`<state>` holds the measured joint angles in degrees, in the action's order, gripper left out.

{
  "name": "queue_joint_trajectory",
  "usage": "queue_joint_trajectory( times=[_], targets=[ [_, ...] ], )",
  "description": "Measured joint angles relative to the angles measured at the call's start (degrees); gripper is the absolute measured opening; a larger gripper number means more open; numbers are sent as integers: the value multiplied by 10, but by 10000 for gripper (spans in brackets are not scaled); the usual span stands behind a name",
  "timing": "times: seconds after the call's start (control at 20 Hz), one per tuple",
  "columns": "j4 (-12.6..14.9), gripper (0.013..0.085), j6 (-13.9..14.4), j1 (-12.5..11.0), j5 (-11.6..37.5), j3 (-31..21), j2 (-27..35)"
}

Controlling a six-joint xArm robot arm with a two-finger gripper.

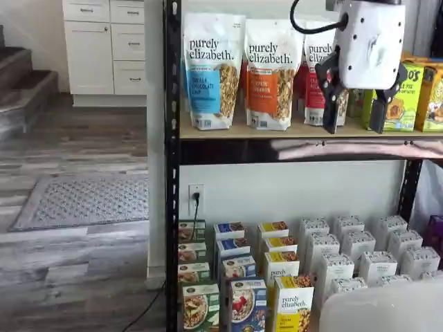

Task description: Pick up the blue and white box that is on the bottom shelf, the second box from the left

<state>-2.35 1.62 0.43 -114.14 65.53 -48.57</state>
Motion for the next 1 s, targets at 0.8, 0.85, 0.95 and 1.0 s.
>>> queue_joint_trajectory(
  times=[0.8,0.85,0.95,1.0],
  targets=[
    [16,850,15,21,42,-35,-7],
    [16,850,18,24,48,-40,-6],
    [14,850,22,27,62,-52,-5],
    [14,850,24,30,70,-60,-3]
  ],
)
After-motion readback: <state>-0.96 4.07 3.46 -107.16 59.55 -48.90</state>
